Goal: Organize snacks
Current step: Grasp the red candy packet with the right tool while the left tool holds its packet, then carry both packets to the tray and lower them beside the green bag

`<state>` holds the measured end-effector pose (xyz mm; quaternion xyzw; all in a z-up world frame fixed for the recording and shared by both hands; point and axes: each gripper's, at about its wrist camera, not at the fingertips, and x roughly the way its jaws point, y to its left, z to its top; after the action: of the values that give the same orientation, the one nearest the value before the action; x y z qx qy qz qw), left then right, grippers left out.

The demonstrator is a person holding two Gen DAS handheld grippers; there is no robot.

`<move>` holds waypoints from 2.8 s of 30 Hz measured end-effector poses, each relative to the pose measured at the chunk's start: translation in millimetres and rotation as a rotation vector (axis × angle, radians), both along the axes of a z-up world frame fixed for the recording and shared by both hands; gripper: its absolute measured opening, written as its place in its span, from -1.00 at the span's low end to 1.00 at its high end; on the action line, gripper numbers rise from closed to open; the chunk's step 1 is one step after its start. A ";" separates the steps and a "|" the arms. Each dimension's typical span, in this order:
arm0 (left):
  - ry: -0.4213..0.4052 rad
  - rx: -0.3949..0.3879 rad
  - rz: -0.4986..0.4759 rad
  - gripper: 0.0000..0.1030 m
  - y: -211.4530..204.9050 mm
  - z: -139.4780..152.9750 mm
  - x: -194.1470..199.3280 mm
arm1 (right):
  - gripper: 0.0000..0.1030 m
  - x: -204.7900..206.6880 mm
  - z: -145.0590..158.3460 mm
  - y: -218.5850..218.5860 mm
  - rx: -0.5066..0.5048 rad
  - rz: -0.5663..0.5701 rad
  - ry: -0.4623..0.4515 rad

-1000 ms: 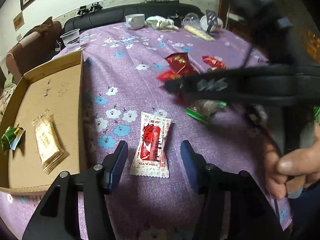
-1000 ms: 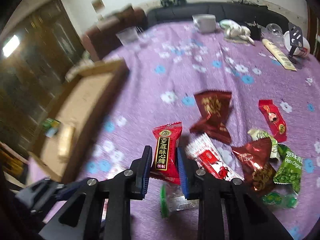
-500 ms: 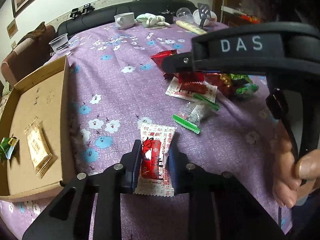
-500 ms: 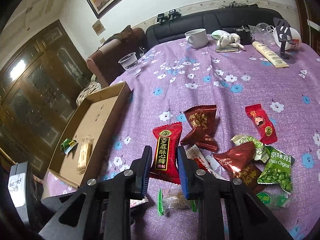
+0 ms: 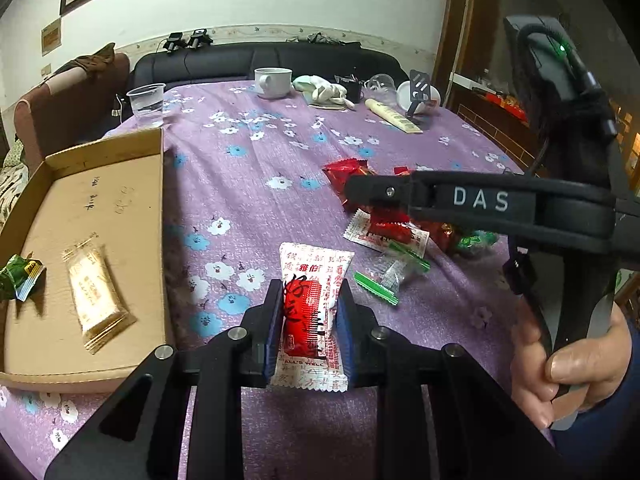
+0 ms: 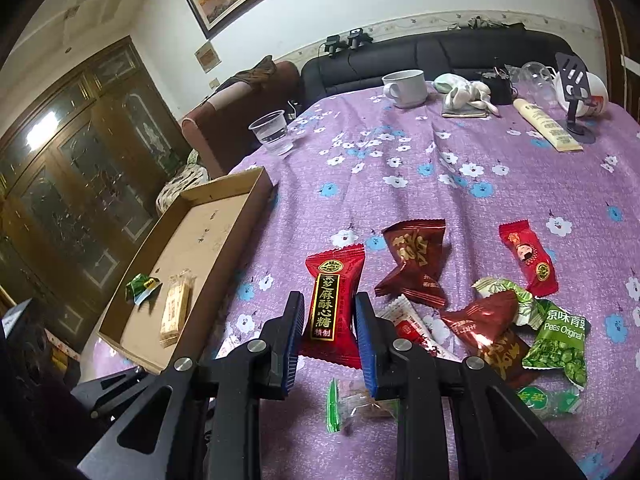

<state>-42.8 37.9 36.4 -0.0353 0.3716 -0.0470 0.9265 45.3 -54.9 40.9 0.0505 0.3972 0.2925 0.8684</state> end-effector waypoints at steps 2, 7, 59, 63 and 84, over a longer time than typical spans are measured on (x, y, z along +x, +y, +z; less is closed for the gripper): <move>-0.004 -0.001 0.007 -0.57 0.7 0.3 -0.5 | -0.49 -1.3 0.3 2.0 -0.004 0.006 -0.008; -0.012 -0.012 0.020 -0.57 4.3 1.3 -2.5 | -0.49 -5.9 1.9 7.3 -0.010 0.025 -0.031; -0.103 -0.104 0.301 -0.57 110.6 32.5 -18.8 | -0.47 -39.8 16.9 37.9 0.027 0.202 -0.139; -0.093 -0.112 0.384 -0.57 142.3 23.6 -26.4 | -0.47 -41.5 19.8 42.5 0.052 0.214 -0.113; -0.038 -0.172 0.449 -0.56 180.4 -7.3 -27.7 | 0.39 -51.8 -16.3 98.4 -0.237 0.216 0.060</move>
<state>-70.4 218.3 29.2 -0.1949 0.3318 0.1278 0.9141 -6.5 43.5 24.5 -0.0866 0.4579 0.3337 0.8194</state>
